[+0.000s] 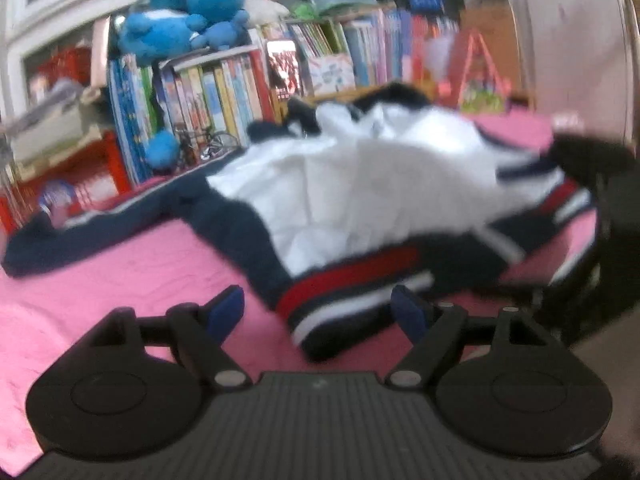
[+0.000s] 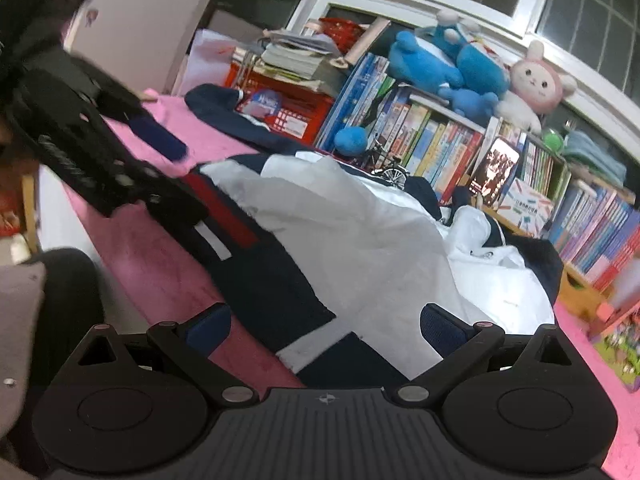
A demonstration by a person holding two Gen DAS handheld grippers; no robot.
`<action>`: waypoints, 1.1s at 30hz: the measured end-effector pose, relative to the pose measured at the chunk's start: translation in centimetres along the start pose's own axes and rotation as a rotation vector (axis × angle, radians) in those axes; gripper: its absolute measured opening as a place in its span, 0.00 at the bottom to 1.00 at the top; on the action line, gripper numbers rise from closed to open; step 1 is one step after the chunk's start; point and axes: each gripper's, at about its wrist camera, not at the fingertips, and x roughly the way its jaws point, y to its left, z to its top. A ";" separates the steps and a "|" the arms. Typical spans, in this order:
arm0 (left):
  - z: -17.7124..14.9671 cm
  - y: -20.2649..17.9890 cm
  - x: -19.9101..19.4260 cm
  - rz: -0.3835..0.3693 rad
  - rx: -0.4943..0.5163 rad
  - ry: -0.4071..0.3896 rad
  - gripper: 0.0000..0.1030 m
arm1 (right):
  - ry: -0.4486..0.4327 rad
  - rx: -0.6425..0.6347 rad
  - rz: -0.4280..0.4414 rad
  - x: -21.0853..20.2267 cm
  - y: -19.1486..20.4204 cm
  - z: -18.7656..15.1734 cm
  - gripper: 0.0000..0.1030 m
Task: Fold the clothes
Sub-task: 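Grasp the striped hem with both grippers and straighten the jacket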
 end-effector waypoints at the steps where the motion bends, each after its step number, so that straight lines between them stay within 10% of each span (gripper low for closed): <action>1: -0.2 -0.1 0.0 0.010 0.016 0.008 0.78 | 0.002 0.020 0.004 0.4 -0.2 0.2 1.00; 9: -0.3 -0.2 1.3 0.013 -0.002 0.021 0.79 | -0.034 0.121 -0.106 1.5 -2.6 1.3 1.00; 18: 1.7 0.8 4.6 0.210 -0.152 -0.092 0.75 | -0.059 0.142 -0.077 1.3 -2.2 0.5 0.98; 22: 2.8 1.0 1.6 0.330 -0.134 -0.201 0.65 | -0.026 0.049 -0.129 1.6 -0.2 0.0 0.80; 24: 2.8 1.8 -0.1 0.406 -0.111 -0.221 0.65 | -0.002 0.110 -0.213 1.8 -1.6 0.0 0.43; 26: 2.0 3.3 -1.5 0.468 -0.100 -0.183 0.64 | 0.021 0.213 -0.272 1.2 -4.5 -0.7 0.33; 33: -1.7 3.9 -2.6 0.410 -0.114 0.050 0.67 | 0.118 0.331 -0.349 -0.2 -9.7 -4.1 0.31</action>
